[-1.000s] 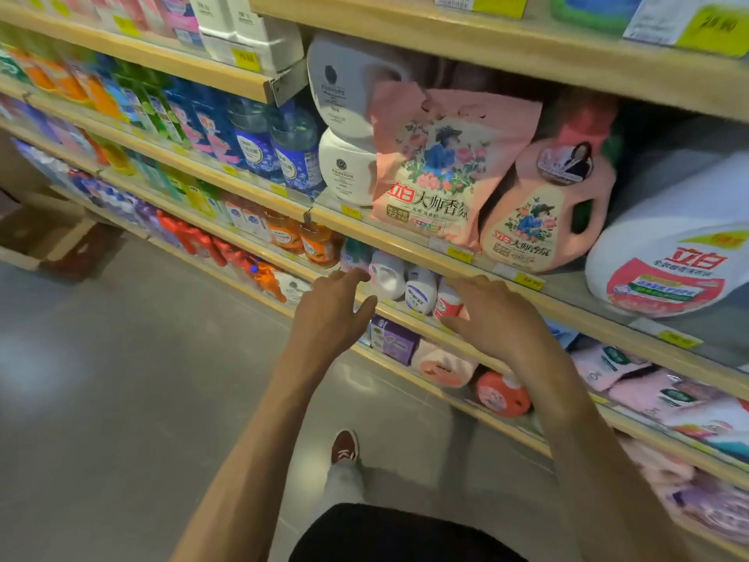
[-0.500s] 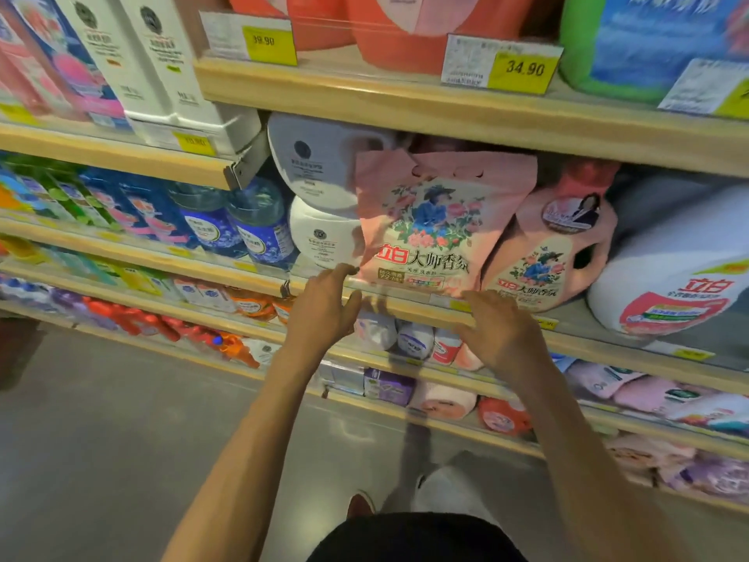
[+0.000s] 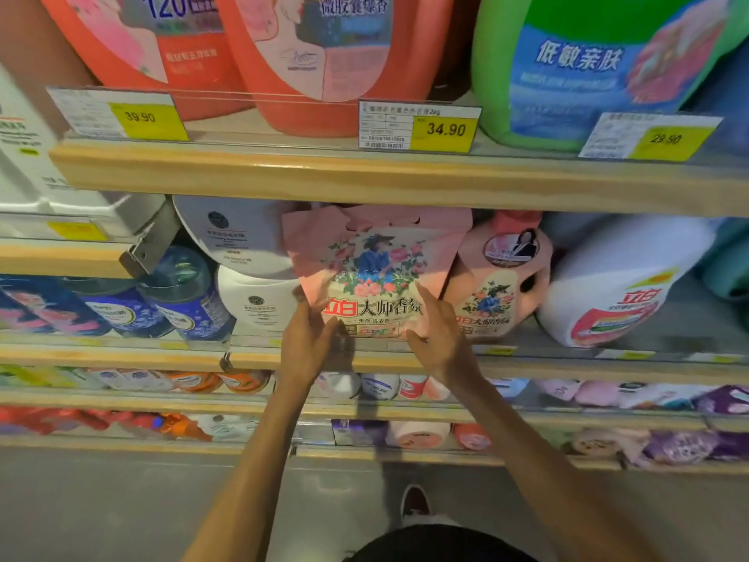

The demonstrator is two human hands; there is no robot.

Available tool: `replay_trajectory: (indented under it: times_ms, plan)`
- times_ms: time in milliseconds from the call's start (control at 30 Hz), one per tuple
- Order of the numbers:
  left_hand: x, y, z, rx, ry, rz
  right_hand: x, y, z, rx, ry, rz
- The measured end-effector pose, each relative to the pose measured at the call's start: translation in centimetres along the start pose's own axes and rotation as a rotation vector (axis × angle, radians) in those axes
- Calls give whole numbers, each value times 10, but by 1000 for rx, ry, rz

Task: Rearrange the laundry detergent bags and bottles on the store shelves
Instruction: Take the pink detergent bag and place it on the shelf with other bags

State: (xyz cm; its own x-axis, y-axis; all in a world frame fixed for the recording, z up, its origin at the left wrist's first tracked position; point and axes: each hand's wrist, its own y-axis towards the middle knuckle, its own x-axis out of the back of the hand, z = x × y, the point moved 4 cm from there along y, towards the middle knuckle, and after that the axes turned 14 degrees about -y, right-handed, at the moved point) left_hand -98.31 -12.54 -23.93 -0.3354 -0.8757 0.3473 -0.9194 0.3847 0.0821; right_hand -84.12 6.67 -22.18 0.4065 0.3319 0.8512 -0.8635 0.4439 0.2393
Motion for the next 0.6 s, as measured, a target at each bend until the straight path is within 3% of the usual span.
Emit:
replay_trajectory:
  times_ms: [133, 267, 467, 600]
  plan:
    - [-4, 10, 14, 34, -16, -12, -13, 7, -7, -63, 80, 17]
    - [1, 18, 18, -44, -10, -15, -16, 19, -8, -38, 89, 3]
    - [0, 20, 16, -59, 96, -68, -19, 35, -11, -169, -53, 47]
    - [7, 21, 13, -31, 169, -87, -7, 40, -5, -124, -158, 28]
